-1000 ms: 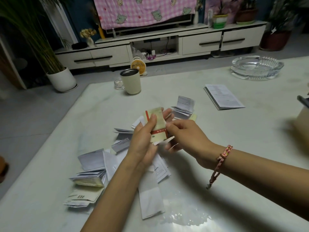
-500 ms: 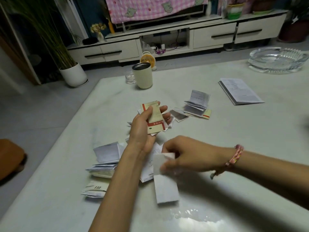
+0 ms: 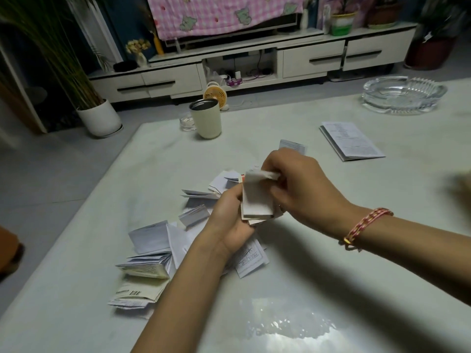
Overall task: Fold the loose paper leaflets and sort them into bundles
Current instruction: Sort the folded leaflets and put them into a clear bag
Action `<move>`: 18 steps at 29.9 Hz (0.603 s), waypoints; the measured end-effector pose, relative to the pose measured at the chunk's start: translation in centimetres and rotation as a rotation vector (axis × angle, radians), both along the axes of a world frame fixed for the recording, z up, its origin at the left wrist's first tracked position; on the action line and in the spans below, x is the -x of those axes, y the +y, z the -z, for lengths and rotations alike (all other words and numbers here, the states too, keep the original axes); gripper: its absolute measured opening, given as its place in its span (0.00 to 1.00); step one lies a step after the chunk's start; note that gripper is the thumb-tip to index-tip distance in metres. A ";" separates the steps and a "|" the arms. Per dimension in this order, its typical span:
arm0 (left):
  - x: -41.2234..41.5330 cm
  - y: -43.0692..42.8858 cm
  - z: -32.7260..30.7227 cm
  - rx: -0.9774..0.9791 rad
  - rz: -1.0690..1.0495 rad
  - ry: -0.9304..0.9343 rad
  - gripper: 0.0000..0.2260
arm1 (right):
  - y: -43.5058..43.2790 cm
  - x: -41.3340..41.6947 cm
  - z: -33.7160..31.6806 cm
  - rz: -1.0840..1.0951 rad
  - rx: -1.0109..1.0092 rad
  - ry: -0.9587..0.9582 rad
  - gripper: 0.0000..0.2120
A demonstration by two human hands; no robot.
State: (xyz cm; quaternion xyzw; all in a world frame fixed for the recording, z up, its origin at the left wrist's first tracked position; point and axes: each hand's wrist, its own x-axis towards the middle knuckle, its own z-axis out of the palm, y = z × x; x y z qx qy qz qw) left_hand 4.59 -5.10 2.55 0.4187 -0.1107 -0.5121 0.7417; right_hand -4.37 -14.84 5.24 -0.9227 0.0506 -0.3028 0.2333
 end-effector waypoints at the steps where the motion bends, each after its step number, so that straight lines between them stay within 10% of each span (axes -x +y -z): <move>1: 0.0 0.0 0.0 -0.006 0.009 0.026 0.14 | 0.1 0.1 0.2 -0.026 0.097 -0.005 0.05; 8: -0.2 0.0 0.6 -0.038 0.025 0.068 0.22 | 0.3 0.1 1.2 -0.005 0.677 0.001 0.09; 18: -0.6 -0.3 1.2 0.071 -0.148 0.186 0.15 | -0.3 0.6 4.6 0.005 0.777 0.248 0.27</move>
